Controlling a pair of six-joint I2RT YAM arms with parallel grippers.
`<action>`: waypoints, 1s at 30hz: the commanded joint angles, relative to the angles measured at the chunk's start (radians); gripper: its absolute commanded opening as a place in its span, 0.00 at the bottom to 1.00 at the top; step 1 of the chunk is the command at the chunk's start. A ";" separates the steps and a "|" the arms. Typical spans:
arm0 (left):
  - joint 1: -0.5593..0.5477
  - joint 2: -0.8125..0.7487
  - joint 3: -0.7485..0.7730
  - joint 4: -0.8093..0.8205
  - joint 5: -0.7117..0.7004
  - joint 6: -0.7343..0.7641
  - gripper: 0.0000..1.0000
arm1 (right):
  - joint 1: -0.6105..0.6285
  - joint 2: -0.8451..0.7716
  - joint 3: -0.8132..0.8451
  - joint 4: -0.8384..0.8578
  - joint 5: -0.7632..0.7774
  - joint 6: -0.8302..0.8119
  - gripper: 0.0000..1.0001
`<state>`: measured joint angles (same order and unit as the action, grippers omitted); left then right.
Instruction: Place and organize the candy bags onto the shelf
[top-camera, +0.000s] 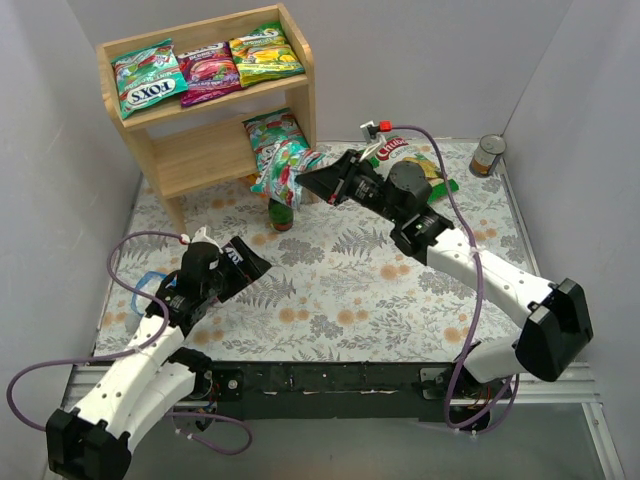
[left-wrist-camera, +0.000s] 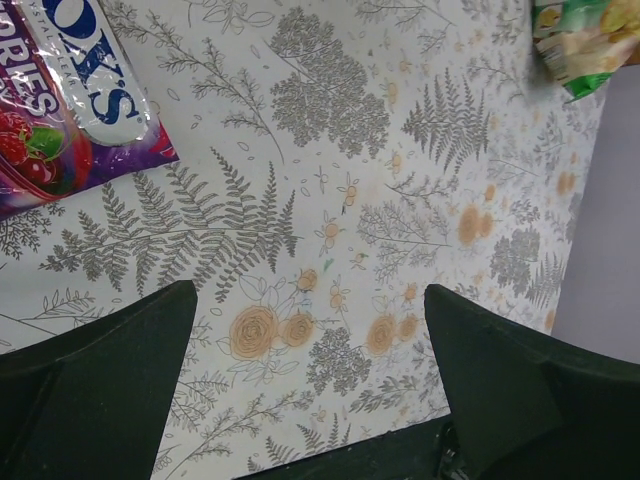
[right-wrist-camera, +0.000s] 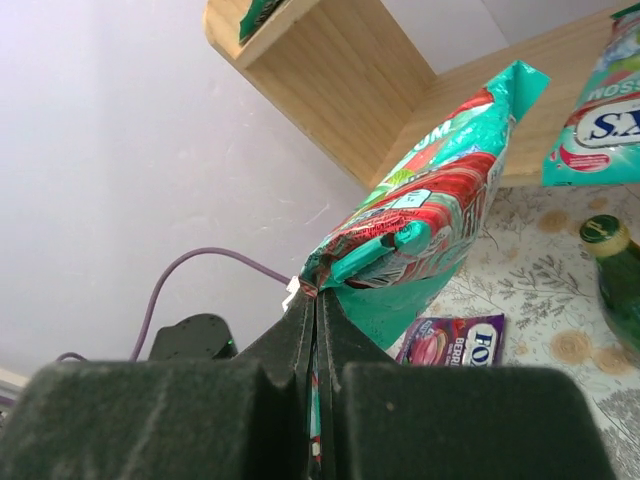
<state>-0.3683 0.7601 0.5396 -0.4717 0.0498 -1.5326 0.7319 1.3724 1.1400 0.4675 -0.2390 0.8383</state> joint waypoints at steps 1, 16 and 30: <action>0.002 -0.062 0.002 -0.042 0.015 -0.012 0.98 | 0.041 0.077 0.115 0.128 0.024 -0.018 0.01; 0.002 -0.195 0.155 -0.231 -0.131 0.006 0.98 | 0.110 0.384 0.375 0.287 0.108 -0.021 0.01; 0.002 -0.283 0.451 -0.478 -0.587 0.012 0.98 | 0.144 0.826 0.880 0.199 0.329 -0.079 0.01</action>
<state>-0.3683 0.4736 0.9340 -0.8898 -0.3748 -1.5227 0.8673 2.1452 1.8503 0.6281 -0.0044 0.7959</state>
